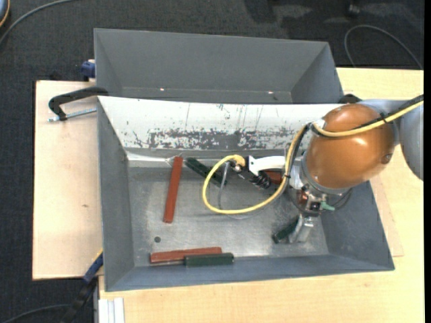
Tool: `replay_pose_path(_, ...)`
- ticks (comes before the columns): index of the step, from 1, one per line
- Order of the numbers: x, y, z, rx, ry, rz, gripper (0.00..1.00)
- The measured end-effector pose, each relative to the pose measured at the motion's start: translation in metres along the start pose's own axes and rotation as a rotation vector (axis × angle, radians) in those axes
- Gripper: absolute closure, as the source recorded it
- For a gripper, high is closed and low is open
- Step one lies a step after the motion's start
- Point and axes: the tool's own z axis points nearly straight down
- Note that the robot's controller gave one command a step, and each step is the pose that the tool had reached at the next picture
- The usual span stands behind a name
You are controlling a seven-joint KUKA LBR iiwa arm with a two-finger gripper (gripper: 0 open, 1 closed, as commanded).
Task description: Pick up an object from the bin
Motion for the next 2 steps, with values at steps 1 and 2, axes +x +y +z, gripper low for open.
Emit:
replay_pose_path(1,0.001,0.003,0.000,-0.002,0.000,0.005,1.00)
replay_pose_path(2,0.019,-0.044,-0.101,0.004,0.009,0.256,1.00)
